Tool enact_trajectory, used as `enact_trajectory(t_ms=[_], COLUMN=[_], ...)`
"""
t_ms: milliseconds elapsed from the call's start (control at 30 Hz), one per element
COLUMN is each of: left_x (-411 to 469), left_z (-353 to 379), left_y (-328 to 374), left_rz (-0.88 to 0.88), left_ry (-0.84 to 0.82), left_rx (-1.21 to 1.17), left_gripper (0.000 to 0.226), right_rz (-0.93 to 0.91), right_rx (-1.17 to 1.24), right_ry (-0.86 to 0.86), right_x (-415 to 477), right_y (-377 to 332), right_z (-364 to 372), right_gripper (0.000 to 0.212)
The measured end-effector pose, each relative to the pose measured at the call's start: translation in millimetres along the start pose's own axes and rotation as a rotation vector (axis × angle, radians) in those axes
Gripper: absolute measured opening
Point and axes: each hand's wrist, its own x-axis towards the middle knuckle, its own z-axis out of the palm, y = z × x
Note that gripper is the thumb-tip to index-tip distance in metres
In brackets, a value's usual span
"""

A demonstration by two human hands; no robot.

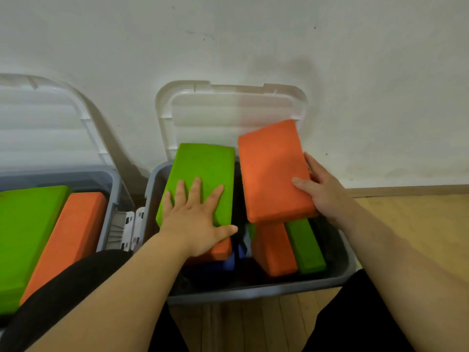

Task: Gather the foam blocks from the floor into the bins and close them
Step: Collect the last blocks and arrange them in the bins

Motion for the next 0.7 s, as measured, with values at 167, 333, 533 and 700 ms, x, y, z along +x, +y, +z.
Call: enact_trajectory(t_ms=[167, 333, 533, 700], left_x=[1.2, -2.6, 2.5, -1.6], left_z=[7.6, 11.4, 10.9, 16.3], left_y=[-1.4, -2.5, 0.8, 3.1], left_rz=[-0.006, -0.038, -0.037, -0.039], left_ry=[0.039, 0.070, 0.075, 0.123], left_rx=[0.032, 0.076, 0.121, 0.129], left_gripper=[0.107, 0.107, 0.106, 0.102], right_rz=[0.204, -0.011, 0.136, 0.044], right_rx=[-0.663, -0.939, -0.692, -0.545], right_ry=[-0.024, -0.031, -0.174, -0.126], right_x=[-4.4, -2.6, 4.1, 11.4], right_y=[65.0, 47.7, 73.4, 69.8], right_z=[-18.6, -2.6, 0.7, 4.1], right_gripper=[0.083, 0.071, 0.081, 0.083])
